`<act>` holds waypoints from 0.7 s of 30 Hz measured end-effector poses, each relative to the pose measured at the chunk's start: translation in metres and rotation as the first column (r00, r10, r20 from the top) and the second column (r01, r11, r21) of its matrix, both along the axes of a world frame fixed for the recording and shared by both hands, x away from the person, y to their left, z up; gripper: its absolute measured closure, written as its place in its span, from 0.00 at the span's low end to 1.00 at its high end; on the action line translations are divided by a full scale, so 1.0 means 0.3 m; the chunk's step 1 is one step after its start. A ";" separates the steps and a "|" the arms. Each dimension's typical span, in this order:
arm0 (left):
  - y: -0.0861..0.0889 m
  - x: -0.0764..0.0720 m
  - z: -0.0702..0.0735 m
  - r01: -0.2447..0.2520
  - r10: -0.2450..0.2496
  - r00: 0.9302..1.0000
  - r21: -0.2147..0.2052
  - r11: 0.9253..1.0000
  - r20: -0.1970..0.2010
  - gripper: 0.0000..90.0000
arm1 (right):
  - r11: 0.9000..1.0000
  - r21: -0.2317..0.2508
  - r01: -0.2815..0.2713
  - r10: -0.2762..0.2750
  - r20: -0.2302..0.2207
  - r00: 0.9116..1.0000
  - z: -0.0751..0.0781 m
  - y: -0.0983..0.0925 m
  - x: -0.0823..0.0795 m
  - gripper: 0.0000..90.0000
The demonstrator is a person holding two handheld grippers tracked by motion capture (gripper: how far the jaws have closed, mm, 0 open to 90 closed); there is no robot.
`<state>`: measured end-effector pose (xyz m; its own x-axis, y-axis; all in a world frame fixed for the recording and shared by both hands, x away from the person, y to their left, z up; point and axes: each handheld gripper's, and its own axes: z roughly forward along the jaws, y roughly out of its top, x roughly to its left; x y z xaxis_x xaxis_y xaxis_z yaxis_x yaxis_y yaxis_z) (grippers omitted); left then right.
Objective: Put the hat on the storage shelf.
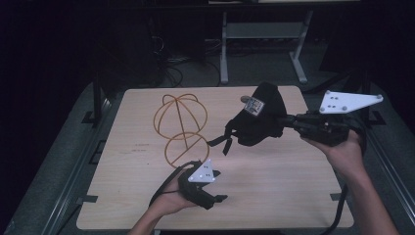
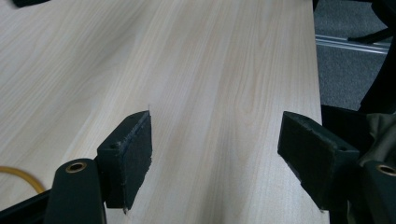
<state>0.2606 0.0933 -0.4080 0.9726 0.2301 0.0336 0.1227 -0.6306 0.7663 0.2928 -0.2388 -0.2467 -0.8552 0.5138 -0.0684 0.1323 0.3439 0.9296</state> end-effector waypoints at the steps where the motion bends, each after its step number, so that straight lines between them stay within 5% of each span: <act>1: -0.002 -0.001 0.000 0.003 -0.003 1.000 0.003 1.000 0.002 0.29 | 1.000 -0.006 -0.007 0.007 0.001 1.000 0.008 0.013 0.005 0.98; 12: -0.008 -0.005 -0.002 0.021 -0.021 1.000 -0.004 1.000 -0.001 0.28 | 0.990 -0.062 -0.124 0.124 -0.009 0.992 0.105 0.198 0.091 0.98; 21: -0.008 -0.008 -0.008 0.031 -0.031 0.999 0.008 0.999 0.008 0.28 | 0.961 -0.169 -0.219 0.211 -0.068 0.975 0.167 0.415 0.177 0.98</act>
<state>0.2580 0.0908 -0.4105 0.9789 0.1997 0.0432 0.0969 -0.6397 0.7625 0.3459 -0.1142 -0.1967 -0.9486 0.3013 -0.0965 0.0809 0.5257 0.8468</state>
